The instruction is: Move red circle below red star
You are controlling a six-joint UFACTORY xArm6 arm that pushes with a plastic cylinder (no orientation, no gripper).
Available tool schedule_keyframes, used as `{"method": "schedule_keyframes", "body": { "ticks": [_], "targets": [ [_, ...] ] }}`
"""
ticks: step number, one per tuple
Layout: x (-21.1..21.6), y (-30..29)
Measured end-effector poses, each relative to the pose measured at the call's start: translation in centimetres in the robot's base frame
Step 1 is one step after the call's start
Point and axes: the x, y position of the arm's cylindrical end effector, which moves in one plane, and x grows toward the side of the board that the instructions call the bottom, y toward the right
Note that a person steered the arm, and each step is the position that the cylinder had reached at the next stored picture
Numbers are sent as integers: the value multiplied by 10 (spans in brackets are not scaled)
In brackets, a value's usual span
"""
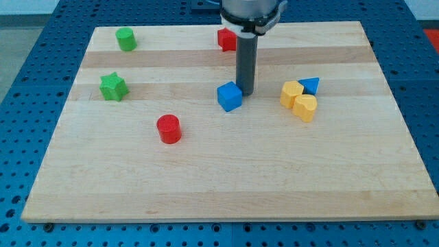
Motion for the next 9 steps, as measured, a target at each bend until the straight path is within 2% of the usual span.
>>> {"method": "schedule_keyframes", "body": {
  "ticks": [2,3,5,6,9],
  "targets": [
    [87,10],
    [107,-32],
    [111,-142],
    [111,-172],
    [106,-131]
  ]
}}
